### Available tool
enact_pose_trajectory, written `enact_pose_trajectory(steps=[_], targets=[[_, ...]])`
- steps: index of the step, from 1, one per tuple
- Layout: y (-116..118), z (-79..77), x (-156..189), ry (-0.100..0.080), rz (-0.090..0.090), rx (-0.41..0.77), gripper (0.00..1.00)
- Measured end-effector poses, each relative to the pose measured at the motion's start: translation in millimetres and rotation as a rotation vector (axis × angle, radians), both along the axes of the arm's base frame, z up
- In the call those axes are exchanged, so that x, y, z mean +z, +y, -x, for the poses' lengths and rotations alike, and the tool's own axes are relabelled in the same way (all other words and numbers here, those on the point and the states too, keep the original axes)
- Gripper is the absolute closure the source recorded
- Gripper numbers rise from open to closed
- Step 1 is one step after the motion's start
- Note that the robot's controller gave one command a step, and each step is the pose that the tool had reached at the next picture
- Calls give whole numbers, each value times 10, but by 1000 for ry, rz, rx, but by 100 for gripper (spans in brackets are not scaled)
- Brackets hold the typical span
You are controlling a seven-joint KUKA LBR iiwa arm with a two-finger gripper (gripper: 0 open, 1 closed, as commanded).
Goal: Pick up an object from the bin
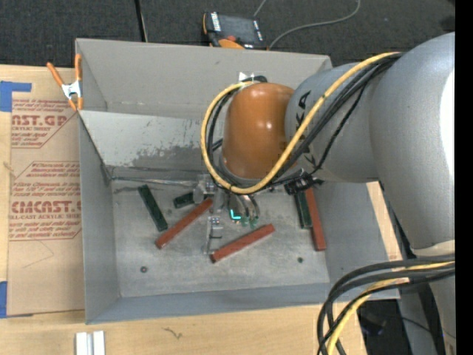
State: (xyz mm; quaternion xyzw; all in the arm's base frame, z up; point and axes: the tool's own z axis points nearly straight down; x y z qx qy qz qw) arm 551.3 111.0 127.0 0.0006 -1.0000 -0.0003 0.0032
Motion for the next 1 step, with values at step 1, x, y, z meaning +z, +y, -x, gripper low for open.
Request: enact_pose_trajectory(steps=[1], targets=[[847, -203, -595, -5, -2, -134, 0]])
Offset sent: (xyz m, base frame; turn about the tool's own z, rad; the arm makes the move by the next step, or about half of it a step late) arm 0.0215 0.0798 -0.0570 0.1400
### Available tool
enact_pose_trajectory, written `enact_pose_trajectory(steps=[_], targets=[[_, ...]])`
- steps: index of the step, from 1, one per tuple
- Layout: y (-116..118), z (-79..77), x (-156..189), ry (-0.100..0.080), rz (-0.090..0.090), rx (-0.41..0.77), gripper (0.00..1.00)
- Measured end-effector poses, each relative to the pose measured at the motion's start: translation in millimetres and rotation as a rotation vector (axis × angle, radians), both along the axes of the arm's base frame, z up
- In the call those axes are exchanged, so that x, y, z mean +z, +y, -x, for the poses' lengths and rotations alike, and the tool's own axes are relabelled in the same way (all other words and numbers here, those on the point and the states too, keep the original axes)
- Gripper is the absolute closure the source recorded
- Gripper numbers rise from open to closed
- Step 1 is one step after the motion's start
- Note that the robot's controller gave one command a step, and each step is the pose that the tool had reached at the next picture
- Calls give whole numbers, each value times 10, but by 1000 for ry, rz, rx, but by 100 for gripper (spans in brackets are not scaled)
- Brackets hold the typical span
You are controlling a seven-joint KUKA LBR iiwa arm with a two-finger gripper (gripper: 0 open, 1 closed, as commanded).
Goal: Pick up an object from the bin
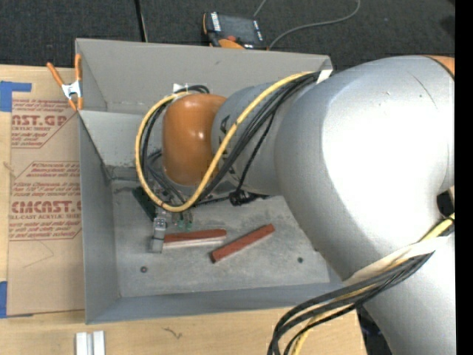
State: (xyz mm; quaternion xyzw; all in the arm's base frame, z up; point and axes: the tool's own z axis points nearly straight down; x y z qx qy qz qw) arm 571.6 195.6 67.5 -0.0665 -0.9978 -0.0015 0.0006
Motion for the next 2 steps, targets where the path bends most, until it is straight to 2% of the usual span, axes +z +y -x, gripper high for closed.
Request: enact_pose_trajectory(steps=[1, 2], targets=[[-409, 0, 338, -4, 3, -50, 0], [192, -76, 407, -2, -1, -293, 0]])
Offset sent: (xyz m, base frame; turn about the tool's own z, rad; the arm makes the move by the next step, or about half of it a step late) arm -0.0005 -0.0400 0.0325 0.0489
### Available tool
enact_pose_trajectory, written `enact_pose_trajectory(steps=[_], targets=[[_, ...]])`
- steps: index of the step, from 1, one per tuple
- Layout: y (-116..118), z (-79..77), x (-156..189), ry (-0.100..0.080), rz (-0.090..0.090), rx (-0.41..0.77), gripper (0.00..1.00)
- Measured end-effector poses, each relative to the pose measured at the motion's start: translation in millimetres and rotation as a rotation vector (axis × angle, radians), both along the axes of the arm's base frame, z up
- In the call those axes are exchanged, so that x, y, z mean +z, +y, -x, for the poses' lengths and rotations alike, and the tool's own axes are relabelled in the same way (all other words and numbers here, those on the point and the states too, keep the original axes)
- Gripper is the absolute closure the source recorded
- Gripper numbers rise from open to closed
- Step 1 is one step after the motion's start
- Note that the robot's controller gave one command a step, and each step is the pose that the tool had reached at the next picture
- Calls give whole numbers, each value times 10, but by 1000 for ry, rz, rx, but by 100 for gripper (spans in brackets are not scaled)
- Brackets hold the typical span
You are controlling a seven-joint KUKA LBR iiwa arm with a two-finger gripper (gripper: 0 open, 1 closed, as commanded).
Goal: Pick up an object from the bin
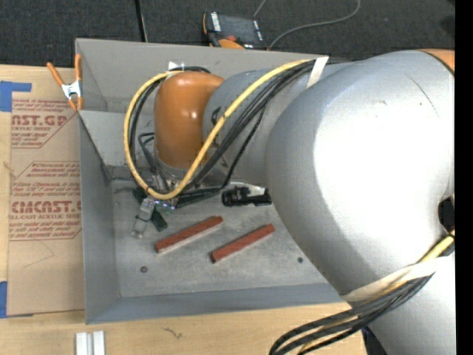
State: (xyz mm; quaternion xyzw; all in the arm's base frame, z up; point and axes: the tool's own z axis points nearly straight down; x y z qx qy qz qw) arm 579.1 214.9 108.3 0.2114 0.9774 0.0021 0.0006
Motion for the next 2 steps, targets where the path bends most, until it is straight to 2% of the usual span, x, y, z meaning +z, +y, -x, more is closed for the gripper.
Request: enact_pose_trajectory(steps=[1, 2], targets=[[-272, 40, -400, 5, 5, -276, 0], [-82, 164, -393, 5, 4, -431, 0]])
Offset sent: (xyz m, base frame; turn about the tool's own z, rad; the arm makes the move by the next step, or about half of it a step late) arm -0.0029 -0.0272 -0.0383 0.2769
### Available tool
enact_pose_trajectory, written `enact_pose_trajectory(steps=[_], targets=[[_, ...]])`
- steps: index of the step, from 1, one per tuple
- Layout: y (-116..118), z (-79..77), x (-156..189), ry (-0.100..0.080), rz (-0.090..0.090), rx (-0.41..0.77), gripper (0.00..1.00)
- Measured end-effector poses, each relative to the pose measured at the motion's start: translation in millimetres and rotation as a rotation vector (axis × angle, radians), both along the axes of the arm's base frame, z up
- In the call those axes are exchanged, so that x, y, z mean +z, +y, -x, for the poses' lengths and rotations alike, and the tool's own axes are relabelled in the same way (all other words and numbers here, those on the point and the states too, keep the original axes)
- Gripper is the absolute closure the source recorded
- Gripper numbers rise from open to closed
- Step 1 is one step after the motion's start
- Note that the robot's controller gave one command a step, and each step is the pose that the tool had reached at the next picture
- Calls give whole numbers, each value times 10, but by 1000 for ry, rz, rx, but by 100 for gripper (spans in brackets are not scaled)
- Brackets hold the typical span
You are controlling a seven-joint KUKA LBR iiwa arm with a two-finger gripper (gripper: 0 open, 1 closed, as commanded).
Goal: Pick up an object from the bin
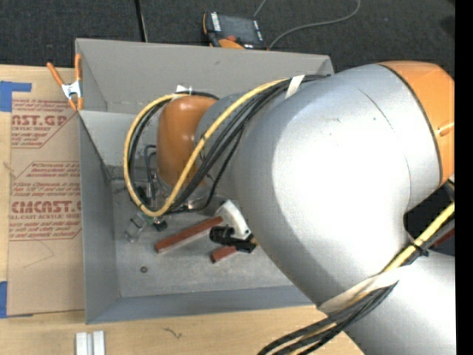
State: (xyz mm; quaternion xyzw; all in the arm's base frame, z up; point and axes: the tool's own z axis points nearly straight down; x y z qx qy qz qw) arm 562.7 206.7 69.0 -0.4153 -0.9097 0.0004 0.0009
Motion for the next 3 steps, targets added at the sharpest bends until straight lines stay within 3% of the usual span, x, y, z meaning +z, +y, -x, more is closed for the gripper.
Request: enact_pose_trajectory(steps=[1, 2, 3], targets=[[-8, -5, 3, -1, 1, 0, 100], [-1, -8, 382, -4, -1, 1, 100], [9, -26, 1187, -10, -3, 3, 100]])
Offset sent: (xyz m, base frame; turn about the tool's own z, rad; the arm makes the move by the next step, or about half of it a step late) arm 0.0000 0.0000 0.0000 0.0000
